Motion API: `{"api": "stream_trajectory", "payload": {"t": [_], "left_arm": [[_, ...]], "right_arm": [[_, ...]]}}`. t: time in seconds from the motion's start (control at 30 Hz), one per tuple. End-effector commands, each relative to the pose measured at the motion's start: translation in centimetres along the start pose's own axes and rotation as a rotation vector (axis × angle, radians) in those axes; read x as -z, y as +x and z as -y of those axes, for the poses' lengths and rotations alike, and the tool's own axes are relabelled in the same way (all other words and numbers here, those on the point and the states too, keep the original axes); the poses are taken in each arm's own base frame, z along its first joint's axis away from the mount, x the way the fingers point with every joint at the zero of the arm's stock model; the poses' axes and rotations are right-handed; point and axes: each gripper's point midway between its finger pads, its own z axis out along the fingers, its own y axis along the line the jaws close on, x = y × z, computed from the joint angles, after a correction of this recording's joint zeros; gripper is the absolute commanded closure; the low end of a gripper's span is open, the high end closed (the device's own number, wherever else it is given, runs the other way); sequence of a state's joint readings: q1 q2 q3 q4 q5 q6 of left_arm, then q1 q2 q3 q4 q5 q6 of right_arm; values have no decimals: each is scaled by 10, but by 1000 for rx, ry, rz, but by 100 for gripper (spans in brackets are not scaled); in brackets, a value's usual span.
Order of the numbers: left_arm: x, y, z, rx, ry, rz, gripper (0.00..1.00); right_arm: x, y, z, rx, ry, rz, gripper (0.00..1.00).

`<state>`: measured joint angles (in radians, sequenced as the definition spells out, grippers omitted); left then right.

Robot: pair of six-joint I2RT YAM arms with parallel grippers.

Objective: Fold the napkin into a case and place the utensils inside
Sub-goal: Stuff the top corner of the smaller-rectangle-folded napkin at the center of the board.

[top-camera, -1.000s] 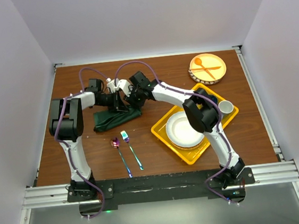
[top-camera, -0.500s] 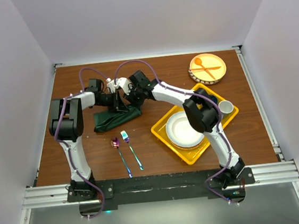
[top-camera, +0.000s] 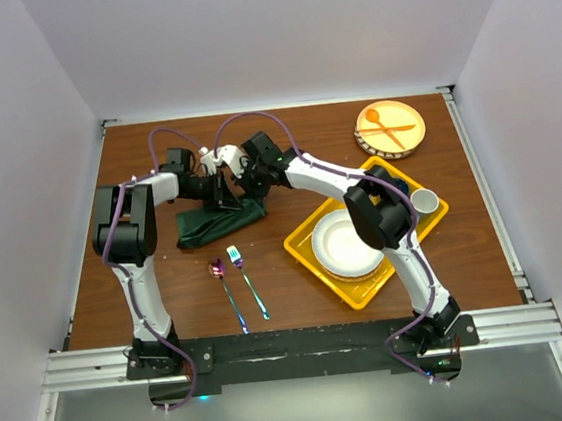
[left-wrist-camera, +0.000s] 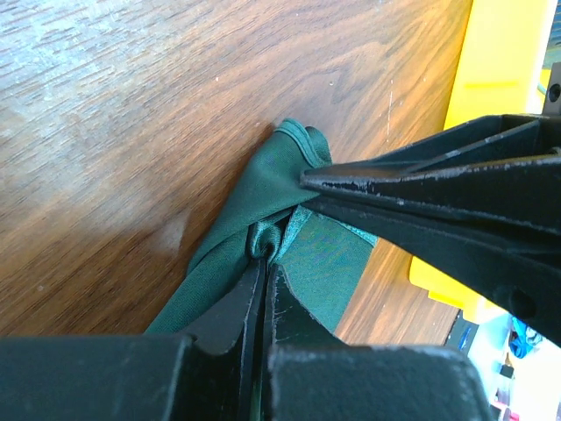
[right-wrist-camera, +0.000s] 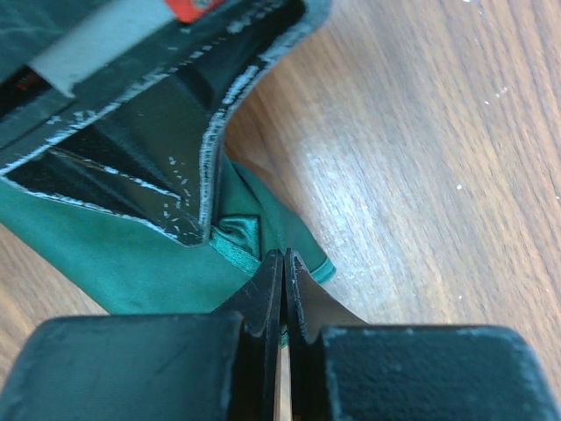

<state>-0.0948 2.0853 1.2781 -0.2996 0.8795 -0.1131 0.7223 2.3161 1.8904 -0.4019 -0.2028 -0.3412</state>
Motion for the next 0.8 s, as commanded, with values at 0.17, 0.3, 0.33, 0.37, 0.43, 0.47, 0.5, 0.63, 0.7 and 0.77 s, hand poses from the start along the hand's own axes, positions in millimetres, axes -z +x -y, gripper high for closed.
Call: {"api": "stream_trajectory", "payload": {"t": [0.17, 0.3, 0.33, 0.37, 0.43, 0.47, 0.5, 0.63, 0.7, 0.77], "left_arm": [[2, -22, 32, -28, 52, 52, 100], [5, -34, 40, -45, 75, 77, 100], [5, -35, 41, -44, 77, 78, 100], [5, -36, 42, -45, 76, 82, 100], [7, -39, 43, -49, 75, 92, 100], [8, -41, 44, -49, 77, 98, 100], [9, -42, 45, -53, 78, 102, 100], [9, -41, 35, -44, 61, 105, 100], [10, -40, 24, -43, 37, 112, 100], [7, -34, 10, -26, 18, 99, 100]], "right_arm": [[17, -34, -9, 59, -25, 98, 100], [17, -33, -12, 64, -34, 96, 100], [17, -31, -12, 62, -37, 93, 100], [16, -30, -13, 64, -37, 91, 100], [16, -30, -12, 65, -35, 92, 100], [16, -30, -11, 66, -30, 92, 100], [16, -29, -12, 64, -31, 91, 100], [16, -31, -12, 68, -27, 96, 100], [17, -32, -11, 71, -22, 99, 100], [17, -33, -10, 70, -18, 102, 100]]}}
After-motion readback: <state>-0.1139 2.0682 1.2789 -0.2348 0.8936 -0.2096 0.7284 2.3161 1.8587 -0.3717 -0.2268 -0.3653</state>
